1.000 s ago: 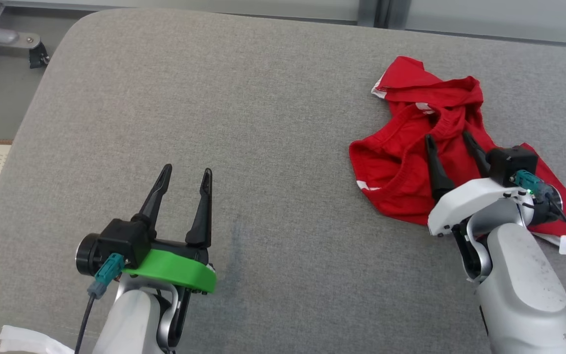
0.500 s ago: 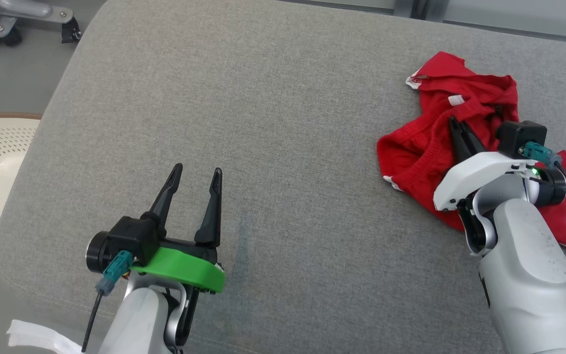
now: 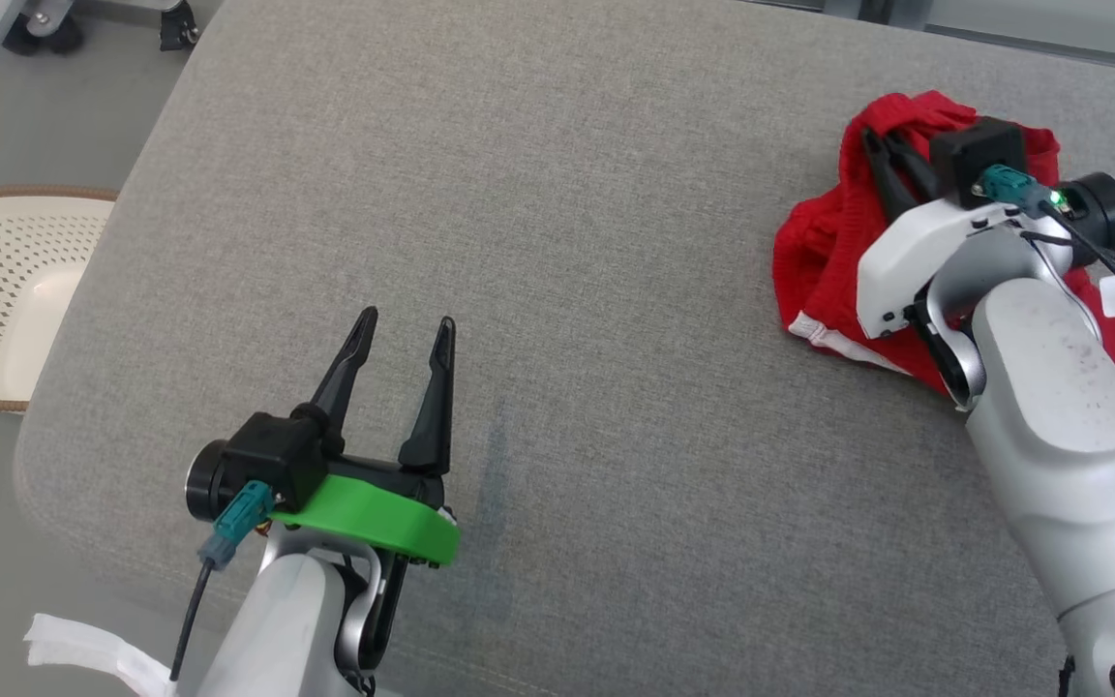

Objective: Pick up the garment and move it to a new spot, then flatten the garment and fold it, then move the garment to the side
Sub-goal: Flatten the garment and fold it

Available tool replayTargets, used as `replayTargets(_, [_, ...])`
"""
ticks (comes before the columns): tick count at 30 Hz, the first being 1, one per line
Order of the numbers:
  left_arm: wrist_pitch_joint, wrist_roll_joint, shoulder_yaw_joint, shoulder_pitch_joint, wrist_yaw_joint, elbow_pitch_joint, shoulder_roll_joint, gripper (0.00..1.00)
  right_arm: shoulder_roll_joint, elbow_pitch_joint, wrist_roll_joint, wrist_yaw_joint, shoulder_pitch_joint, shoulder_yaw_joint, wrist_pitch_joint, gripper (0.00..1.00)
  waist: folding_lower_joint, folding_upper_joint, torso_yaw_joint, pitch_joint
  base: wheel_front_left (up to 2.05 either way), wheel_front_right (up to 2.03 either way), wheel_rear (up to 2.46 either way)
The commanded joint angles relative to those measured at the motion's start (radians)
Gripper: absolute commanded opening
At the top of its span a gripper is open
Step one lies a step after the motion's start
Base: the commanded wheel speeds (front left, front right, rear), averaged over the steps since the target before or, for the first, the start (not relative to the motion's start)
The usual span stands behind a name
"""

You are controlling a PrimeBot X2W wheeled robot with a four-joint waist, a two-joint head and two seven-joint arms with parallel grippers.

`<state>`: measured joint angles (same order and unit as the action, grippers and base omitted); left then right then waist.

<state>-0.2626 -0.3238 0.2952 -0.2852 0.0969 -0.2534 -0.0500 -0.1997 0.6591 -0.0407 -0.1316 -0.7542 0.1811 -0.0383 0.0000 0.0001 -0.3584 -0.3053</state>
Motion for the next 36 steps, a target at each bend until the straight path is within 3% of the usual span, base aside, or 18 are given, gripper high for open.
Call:
replayTargets(1, [-0.002,-0.010,0.003,-0.018,-0.003,0.004,-0.002,1.00,-0.017,0.017,0.009,0.002,-0.031,0.025,-0.009,0.00,0.0000,-0.0001,-0.011,-0.013,0.00,0.00,0.00])
replayTargets(8, [-0.002,-0.016,0.012,-0.029,-0.008,0.003,-0.002,1.00,-0.056,0.178,0.003,0.002,-0.137,0.139,-0.027,0.00,0.0000,-0.0001,-0.017,-0.029,0.00,0.00,0.00])
replayTargets(10, [-0.002,-0.012,0.008,-0.032,-0.009,0.000,-0.002,1.00,-0.054,0.224,-0.010,0.002,-0.157,0.145,-0.032,1.00,0.0000,-0.0001,-0.010,-0.026,0.00,0.00,0.00])
replayTargets(18, [-0.003,0.024,-0.018,-0.018,0.000,0.002,-0.002,1.00,-0.018,0.301,-0.059,0.002,-0.148,0.135,-0.141,1.00,0.0000,-0.0001,0.067,0.016,0.00,0.00,0.00])
replayTargets(24, [-0.002,0.051,-0.045,0.007,0.012,0.011,-0.002,1.00,0.000,0.256,-0.113,0.002,-0.085,0.118,-0.209,1.00,0.0000,-0.0001,0.157,0.070,0.00,0.00,0.00])
replayTargets(29, [-0.002,0.047,-0.055,0.026,0.020,0.020,-0.002,1.00,-0.003,0.114,-0.171,0.002,0.038,0.072,-0.227,1.00,0.0000,-0.0001,0.232,0.111,0.00,0.00,0.00])
replayTargets(36, [-0.002,0.027,-0.070,0.042,0.026,0.023,-0.002,1.00,0.017,-0.211,-0.190,0.002,0.307,-0.074,-0.227,1.00,0.0000,-0.0001,0.319,0.140,0.00,0.00,0.00])
